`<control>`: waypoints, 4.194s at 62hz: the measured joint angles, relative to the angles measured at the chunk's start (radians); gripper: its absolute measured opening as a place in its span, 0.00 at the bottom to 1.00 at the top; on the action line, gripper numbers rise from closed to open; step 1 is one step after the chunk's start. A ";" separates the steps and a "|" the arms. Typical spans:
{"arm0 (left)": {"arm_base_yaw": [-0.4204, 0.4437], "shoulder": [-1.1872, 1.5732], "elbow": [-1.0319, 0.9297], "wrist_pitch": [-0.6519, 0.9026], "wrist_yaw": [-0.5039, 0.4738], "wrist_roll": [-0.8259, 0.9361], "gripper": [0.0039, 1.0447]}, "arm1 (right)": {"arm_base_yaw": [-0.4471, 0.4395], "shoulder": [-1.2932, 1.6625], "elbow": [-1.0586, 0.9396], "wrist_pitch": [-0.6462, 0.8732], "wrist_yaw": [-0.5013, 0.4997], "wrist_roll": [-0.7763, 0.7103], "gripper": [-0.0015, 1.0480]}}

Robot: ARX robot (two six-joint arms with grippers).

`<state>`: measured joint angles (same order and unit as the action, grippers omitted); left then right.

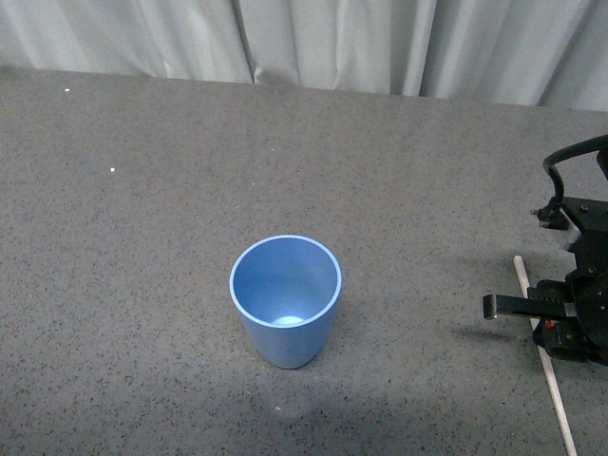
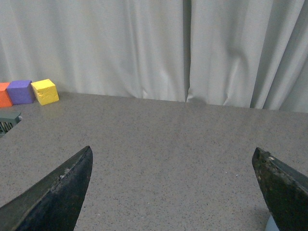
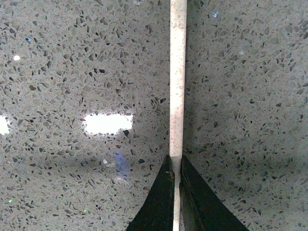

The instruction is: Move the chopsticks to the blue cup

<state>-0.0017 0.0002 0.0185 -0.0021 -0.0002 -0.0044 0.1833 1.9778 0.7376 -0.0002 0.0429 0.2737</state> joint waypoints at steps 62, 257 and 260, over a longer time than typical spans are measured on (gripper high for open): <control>0.000 0.000 0.000 0.000 0.000 0.000 0.94 | 0.386 -0.213 -0.204 1.203 -0.250 0.025 0.01; 0.000 0.000 0.000 0.000 0.000 0.000 0.94 | -0.181 -1.792 -0.733 0.190 -0.042 -0.271 0.01; 0.000 0.000 0.000 0.000 0.000 0.000 0.94 | -0.181 -1.820 -0.733 0.160 -0.042 -0.271 0.01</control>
<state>-0.0017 0.0006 0.0185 -0.0021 -0.0002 -0.0044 0.0025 0.1574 0.0044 0.1596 0.0006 0.0029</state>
